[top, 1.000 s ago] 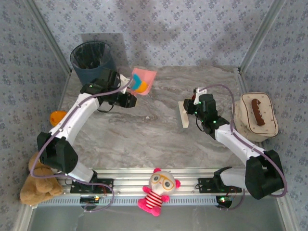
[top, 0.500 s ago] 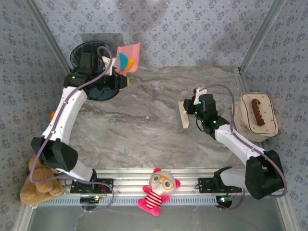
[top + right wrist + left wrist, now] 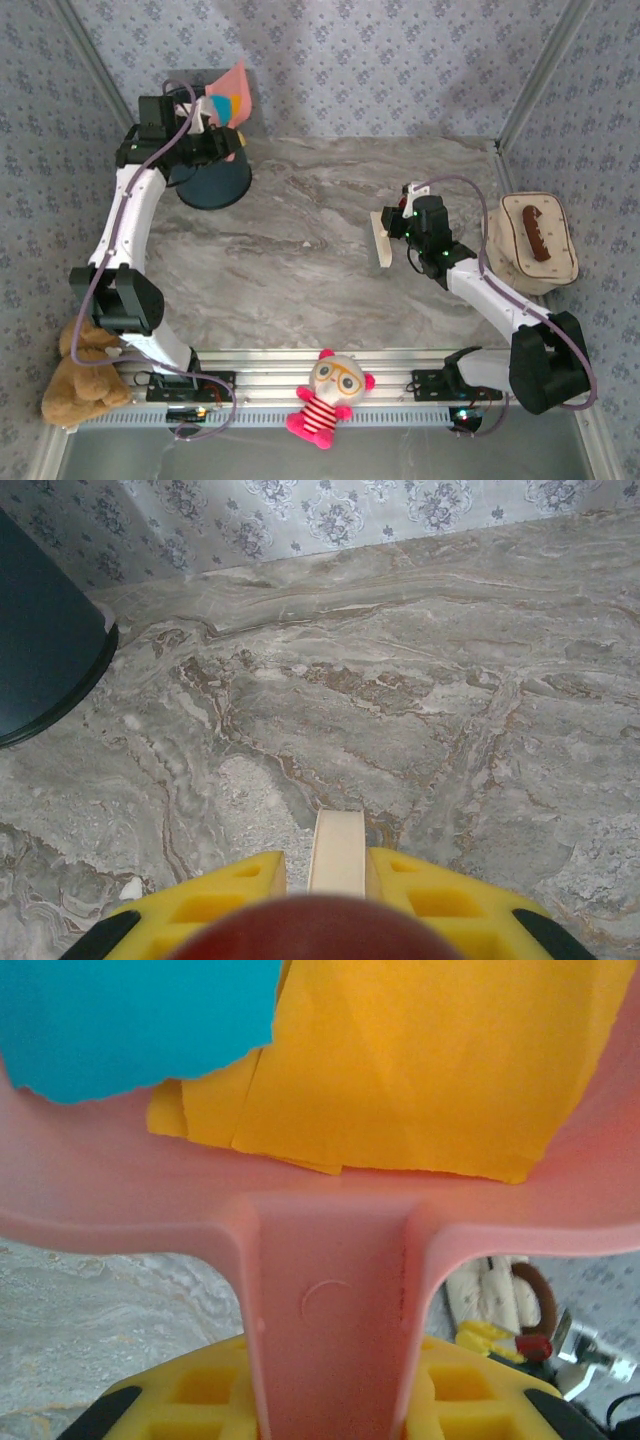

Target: Sweep away the paper scraps from the table

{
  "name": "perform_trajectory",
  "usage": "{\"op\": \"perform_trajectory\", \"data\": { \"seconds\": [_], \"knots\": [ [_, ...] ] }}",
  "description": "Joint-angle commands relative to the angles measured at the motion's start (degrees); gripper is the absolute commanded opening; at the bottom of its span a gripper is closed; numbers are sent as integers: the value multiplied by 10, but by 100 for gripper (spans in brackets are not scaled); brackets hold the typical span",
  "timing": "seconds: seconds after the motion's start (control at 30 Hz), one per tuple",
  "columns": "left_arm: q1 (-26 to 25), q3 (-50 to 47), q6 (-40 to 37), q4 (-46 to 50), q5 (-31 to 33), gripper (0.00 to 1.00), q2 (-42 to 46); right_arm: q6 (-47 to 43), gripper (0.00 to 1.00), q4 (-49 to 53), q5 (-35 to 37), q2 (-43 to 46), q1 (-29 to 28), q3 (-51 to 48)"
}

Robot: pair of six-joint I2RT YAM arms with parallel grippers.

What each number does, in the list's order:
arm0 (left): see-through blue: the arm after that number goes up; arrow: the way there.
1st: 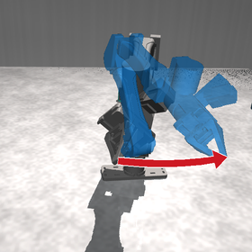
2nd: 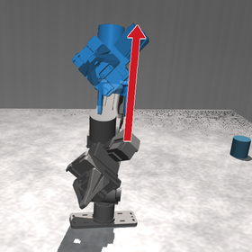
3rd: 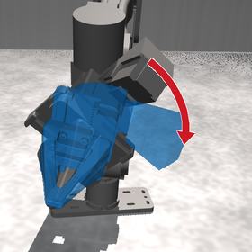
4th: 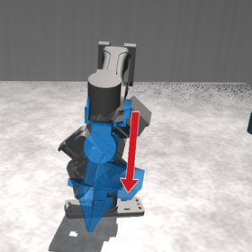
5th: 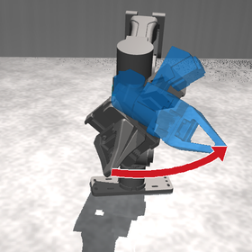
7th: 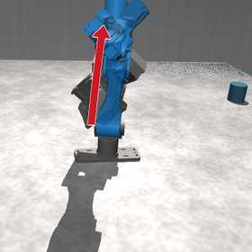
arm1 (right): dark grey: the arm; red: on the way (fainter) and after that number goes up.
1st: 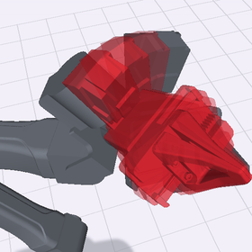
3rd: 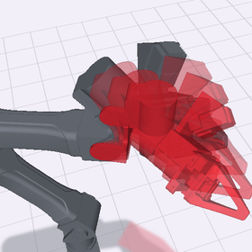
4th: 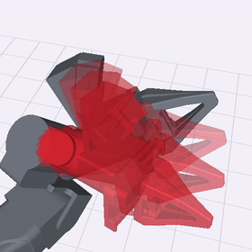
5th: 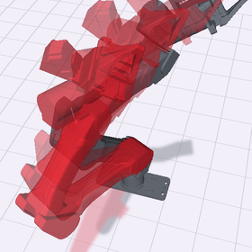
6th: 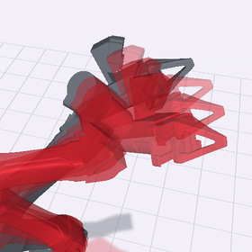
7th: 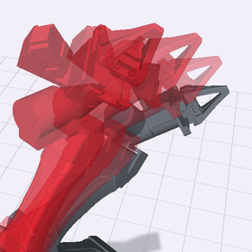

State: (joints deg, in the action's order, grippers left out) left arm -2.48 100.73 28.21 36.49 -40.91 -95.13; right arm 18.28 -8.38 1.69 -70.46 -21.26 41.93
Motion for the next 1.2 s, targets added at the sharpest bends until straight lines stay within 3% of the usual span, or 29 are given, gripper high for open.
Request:
{"op": "perform_trajectory", "data": {
  "seconds": [0.0,0.57,0.87,1.17],
  "knots": [
    [21,11,79,-70,-45,0,-11,11,0,-3,-2,19,5,14],
    [66,-28,259,-245,-106,0,-41,15,0,3,2,19,5,14],
    [74,-94,456,-462,-130,0,-63,15,0,4,-2,19,6,14],
    [76,-140,594,-608,-117,0,-79,14,0,5,-1,18,5,12]
  ]
}}
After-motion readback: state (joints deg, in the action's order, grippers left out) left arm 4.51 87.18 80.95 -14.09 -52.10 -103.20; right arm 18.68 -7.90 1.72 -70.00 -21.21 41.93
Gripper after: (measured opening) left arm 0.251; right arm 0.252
